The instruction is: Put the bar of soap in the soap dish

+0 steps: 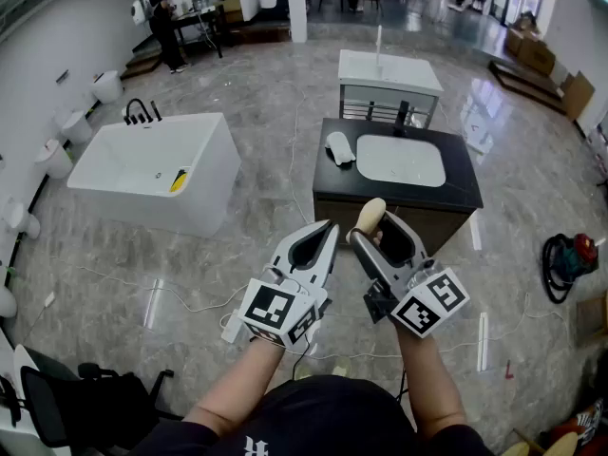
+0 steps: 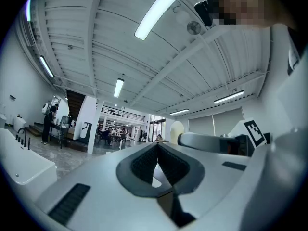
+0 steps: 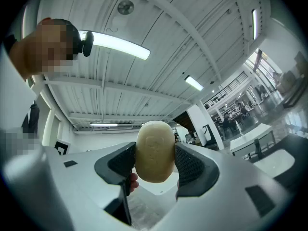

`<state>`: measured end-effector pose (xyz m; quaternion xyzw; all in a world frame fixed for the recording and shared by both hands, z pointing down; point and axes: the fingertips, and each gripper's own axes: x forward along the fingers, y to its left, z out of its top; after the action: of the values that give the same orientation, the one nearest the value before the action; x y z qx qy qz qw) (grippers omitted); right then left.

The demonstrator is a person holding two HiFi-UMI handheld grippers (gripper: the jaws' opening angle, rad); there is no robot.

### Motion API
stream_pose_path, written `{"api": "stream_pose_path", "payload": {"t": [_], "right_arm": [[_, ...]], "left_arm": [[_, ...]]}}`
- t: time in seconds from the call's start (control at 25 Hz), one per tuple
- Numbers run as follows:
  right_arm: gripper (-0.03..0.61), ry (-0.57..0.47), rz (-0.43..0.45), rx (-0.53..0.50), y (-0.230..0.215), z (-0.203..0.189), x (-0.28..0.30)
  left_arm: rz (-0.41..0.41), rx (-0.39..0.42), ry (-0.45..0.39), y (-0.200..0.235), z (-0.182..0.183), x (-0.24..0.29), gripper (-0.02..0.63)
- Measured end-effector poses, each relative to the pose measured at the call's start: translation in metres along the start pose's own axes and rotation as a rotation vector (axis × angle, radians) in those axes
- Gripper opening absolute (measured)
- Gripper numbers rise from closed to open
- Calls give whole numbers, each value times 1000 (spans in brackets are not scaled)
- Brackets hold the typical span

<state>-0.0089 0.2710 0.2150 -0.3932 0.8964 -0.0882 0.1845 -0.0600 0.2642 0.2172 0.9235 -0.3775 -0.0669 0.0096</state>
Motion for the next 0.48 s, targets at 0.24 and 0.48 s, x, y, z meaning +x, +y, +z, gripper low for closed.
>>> {"api": "stream_pose_path", "payload": {"t": [0.24,0.48], "right_arm": [[261,10,25,16,-5,-1,-6],[261,-13,32,56,-18,7,-17]], "left_arm": [[0,-5,6,-6,-8,6,8],[30,1,14,-6,-12,14,8]]}}
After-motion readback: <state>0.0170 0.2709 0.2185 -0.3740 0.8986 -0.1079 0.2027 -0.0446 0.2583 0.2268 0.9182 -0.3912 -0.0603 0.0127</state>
